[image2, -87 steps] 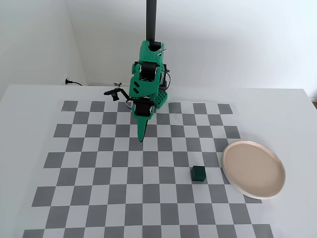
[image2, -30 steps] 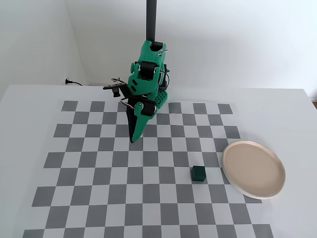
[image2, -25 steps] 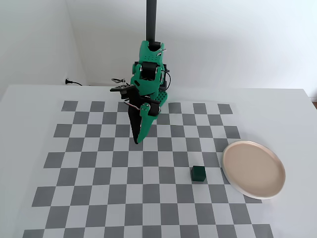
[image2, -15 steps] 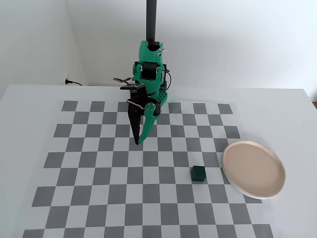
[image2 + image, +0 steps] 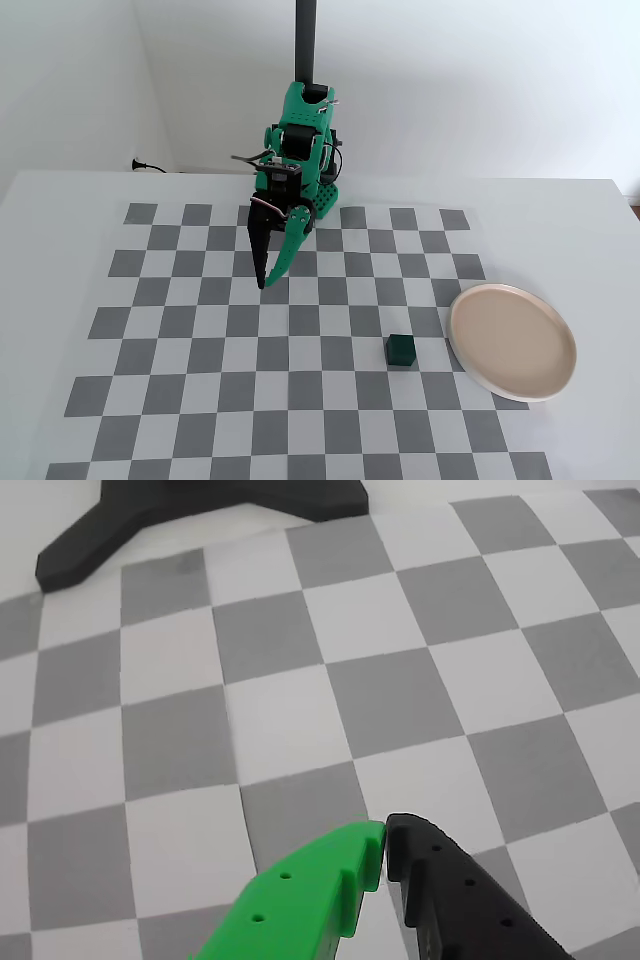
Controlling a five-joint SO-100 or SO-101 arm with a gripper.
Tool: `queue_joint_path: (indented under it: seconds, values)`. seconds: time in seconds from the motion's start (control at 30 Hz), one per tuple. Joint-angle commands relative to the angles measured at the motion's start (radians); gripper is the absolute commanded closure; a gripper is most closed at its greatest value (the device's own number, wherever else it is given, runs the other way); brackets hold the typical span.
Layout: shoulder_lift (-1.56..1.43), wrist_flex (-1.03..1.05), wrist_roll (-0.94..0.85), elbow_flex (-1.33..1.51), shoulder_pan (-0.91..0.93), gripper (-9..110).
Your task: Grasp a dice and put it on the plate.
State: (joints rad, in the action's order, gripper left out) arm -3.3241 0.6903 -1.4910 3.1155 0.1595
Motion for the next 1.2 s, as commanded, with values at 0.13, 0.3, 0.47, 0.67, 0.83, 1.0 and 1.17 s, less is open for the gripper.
queue_joint_path:
  seconds: [0.13, 0.3, 0.47, 0.67, 0.83, 1.0, 1.17]
  values:
    - [-0.011, 0.023, -0.006, -0.028, -0.023, 106]
    - [-0.011, -0.005, 0.011, -0.031, -0.058, 106]
    - [-0.012, -0.018, 0.0, -0.037, -0.094, 106]
    - [-0.008, -0.044, -0.035, -0.038, -0.098, 106]
    - [0.107, -0.092, -0.025, -0.089, -0.098, 106]
    - [0.357, -0.158, 0.005, -0.232, -0.098, 106]
    - [0.557, -0.193, -0.003, -0.365, -0.1, 106]
